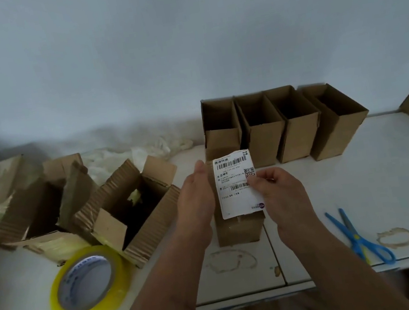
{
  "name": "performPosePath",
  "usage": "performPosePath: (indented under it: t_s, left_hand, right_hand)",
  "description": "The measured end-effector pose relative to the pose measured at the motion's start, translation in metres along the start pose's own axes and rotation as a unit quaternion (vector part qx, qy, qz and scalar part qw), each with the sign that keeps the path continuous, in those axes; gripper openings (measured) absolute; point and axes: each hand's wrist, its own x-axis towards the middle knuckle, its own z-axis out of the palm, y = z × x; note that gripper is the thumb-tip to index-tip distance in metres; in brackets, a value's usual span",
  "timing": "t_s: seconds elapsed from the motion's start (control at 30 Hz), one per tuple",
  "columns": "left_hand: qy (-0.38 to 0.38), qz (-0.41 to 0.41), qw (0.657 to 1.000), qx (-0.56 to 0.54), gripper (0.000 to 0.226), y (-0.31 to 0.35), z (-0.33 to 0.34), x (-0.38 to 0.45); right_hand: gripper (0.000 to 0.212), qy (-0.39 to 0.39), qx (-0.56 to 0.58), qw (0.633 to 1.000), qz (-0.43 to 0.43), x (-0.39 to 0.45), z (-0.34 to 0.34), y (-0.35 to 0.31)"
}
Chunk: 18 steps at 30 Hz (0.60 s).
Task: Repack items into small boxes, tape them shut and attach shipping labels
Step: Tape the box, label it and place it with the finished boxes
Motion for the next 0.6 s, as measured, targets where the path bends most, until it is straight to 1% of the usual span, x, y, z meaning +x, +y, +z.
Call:
performPosePath:
  t_s: [0.07,0.23,0.4,0.6]
  left_hand:
    - [-0.009,-0.012,1.0,-0.017,0.036,0.0,0.002,-0.003]
    - [-0.036,-0.02,0.999,-0.026,0.046,0.0,-0.001,-0.006]
    - [-0.053,-0.02,0.998,-0.011,0.053,0.0,-0.002,-0.01]
    - [-0.055,-0.028,0.998,0.014,0.048,-0.004,-0.006,-0.021]
  right_hand:
    - [0.003,0.005,-0.006,1.0,-0.001,-0.002,0.004,-0.001]
    - [0.004,-0.001,0.002,0.999,0.04,-0.002,0.007,-0.002]
    - [0.007,-0.004,0.016,0.997,0.074,-0.002,0.007,-0.003]
    - [0.009,-0.013,-0.003,0.995,0.099,-0.01,0.003,0.0]
